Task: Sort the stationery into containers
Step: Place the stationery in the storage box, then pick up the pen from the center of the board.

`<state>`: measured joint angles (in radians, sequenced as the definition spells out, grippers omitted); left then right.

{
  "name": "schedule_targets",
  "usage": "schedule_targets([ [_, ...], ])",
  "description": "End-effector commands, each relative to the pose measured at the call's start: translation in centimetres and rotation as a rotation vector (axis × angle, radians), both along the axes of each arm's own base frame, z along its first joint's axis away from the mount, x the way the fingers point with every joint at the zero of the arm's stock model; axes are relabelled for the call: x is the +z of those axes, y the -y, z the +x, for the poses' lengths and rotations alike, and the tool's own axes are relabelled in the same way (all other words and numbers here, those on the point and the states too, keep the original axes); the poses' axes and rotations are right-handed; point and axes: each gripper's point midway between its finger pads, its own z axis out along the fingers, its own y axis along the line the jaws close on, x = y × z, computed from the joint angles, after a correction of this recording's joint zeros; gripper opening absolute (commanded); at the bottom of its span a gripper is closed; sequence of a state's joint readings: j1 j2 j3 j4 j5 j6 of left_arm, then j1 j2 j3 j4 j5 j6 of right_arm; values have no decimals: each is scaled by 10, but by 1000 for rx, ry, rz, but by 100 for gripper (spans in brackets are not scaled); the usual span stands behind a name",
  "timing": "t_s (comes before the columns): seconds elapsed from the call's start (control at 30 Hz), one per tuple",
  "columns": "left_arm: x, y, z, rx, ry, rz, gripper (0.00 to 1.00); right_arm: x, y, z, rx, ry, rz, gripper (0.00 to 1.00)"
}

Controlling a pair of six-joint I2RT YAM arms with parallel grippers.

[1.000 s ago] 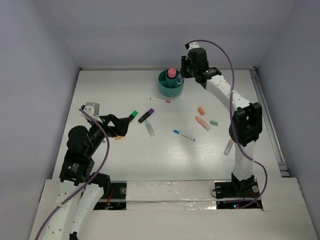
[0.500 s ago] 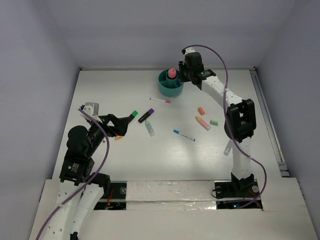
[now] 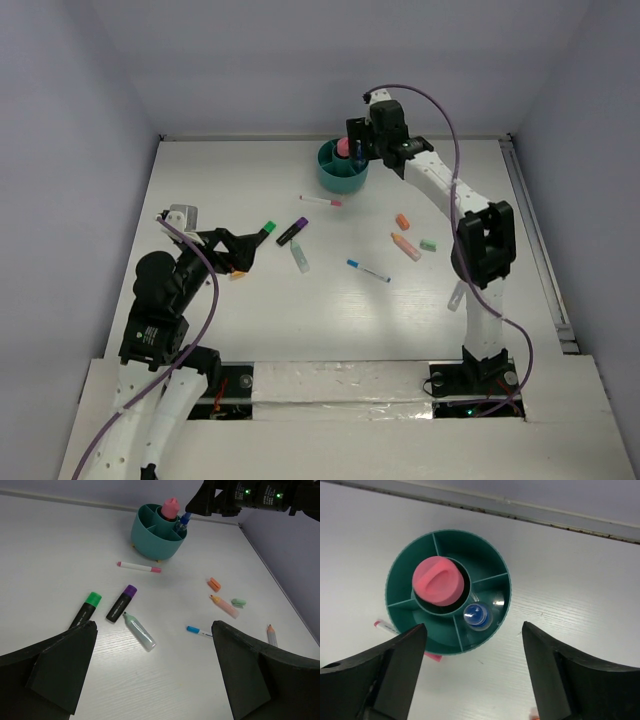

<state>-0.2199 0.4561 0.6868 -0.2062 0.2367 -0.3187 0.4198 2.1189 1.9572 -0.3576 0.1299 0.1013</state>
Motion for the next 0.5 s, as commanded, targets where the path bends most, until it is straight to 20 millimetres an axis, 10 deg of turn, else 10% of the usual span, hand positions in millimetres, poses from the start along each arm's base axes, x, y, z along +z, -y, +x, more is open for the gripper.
schedule_targets([
  [0.0, 11, 0, 3, -3, 49, -1, 99, 58, -36, -31, 86, 92, 91, 80],
  [0.27, 14, 0, 1, -6, 62, -6, 99, 9, -148, -128, 277, -41, 185, 63],
  [0.47, 16, 1, -1, -18, 73, -7, 99, -44, -180, -150, 276, -187, 253, 76],
])
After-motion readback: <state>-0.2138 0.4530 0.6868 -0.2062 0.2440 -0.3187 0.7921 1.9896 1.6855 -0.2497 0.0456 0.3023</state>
